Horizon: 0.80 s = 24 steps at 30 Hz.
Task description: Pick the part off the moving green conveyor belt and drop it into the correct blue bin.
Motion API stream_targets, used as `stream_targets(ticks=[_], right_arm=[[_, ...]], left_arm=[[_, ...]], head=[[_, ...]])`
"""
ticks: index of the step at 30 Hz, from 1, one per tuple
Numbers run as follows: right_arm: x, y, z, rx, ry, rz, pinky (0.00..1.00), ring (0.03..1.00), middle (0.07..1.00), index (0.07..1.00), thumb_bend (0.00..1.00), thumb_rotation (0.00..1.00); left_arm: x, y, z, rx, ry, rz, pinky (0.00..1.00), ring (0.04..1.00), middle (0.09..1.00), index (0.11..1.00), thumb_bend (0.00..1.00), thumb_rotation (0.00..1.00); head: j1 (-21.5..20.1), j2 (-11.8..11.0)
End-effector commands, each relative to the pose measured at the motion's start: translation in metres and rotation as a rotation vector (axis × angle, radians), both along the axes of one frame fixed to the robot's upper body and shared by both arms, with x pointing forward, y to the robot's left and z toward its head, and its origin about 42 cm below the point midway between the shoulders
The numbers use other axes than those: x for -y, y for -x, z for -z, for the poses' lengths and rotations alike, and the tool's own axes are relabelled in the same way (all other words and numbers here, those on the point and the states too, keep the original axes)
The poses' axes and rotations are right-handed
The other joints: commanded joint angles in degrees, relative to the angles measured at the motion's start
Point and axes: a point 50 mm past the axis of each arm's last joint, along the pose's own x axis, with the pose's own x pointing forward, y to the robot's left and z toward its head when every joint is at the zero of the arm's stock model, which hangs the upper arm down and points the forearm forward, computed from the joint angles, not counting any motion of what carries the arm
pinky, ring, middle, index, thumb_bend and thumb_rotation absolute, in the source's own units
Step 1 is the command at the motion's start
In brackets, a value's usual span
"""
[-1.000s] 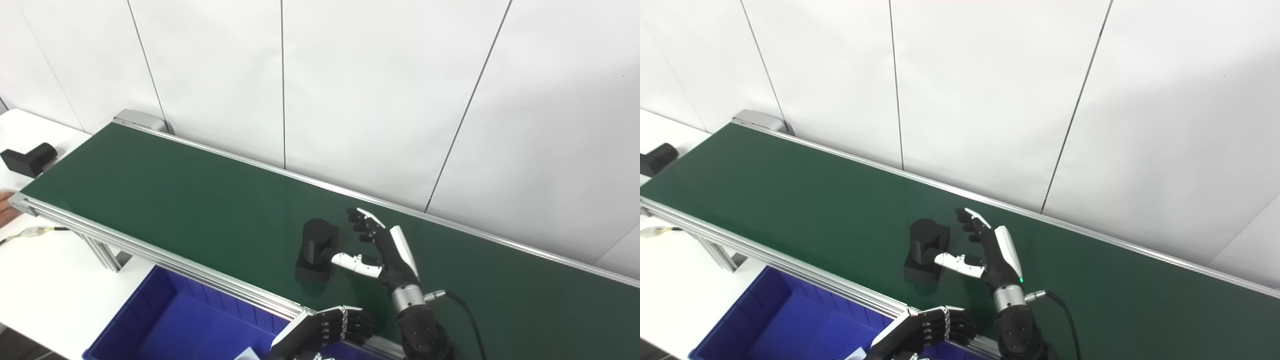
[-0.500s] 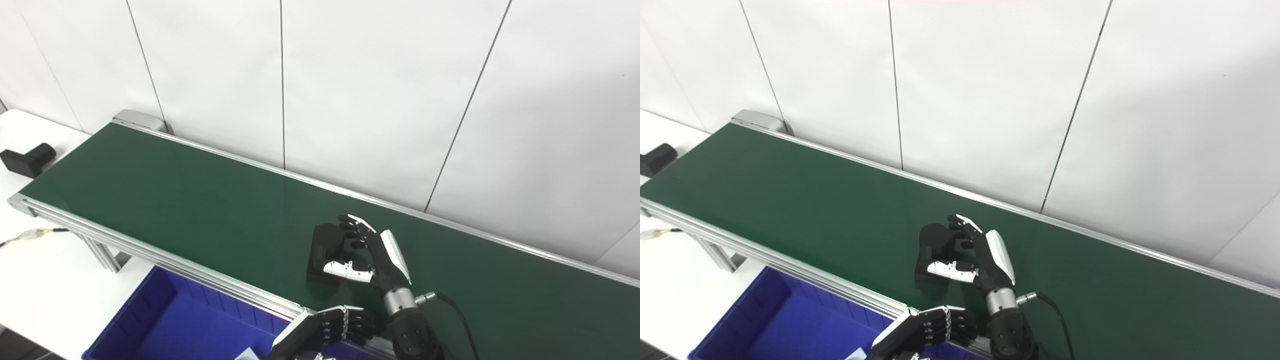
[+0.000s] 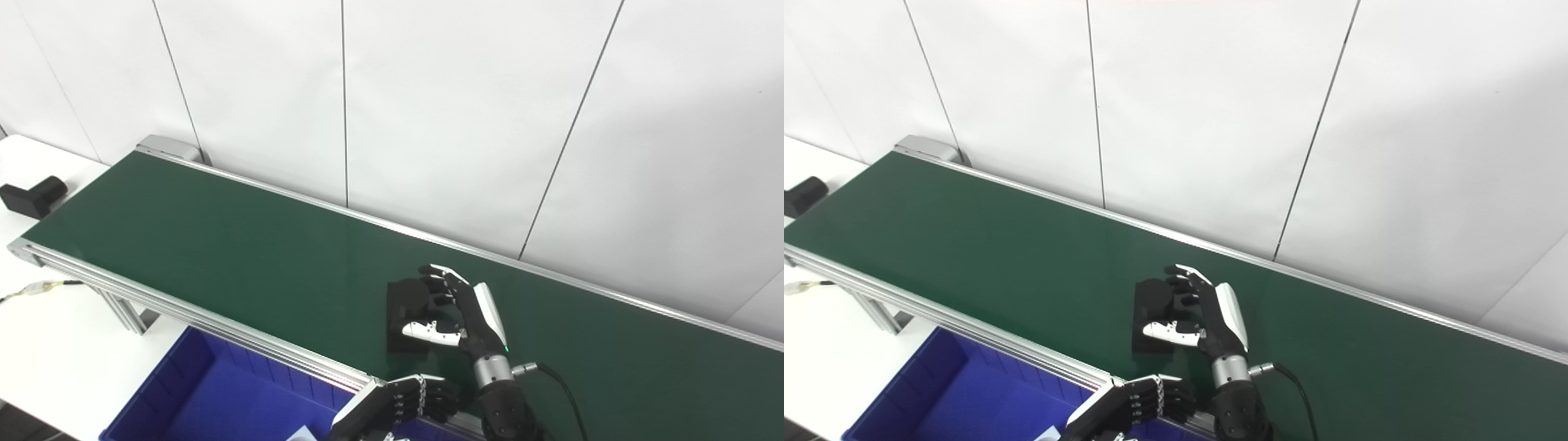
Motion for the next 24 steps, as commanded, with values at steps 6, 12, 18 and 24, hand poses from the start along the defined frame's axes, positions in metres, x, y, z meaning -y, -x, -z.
stream_targets(ticks=[6, 12, 18, 24], right_arm=[[-0.013, -0.002, -0.021, 0.112, -0.094, 0.011, 0.43, 0.448, 0.502, 0.497, 0.52, 0.0], [-0.012, 0.0, -0.027, 0.121, -0.102, 0.013, 0.44, 0.45, 0.507, 0.491, 0.52, 0.0], [-0.009, 0.001, -0.032, 0.138, -0.107, 0.019, 0.45, 0.456, 0.504, 0.487, 0.52, 0.0], [-0.007, 0.001, -0.035, 0.152, -0.105, 0.021, 0.45, 0.453, 0.496, 0.496, 0.52, 0.0]], left_arm=[[-0.003, -0.003, -0.015, 0.068, 0.018, -0.004, 0.72, 0.733, 0.746, 0.737, 0.96, 0.52], [-0.004, -0.003, -0.016, 0.072, 0.013, -0.005, 0.72, 0.732, 0.745, 0.738, 0.96, 0.53], [-0.005, -0.003, -0.017, 0.079, 0.011, -0.004, 0.71, 0.728, 0.744, 0.739, 0.96, 0.54], [-0.004, -0.003, -0.017, 0.082, 0.012, -0.009, 0.7, 0.723, 0.743, 0.735, 0.96, 0.55]], head=[[-0.2, 0.5], [-0.6, 0.9], [-0.8, 1.3], [-0.9, 1.3]])
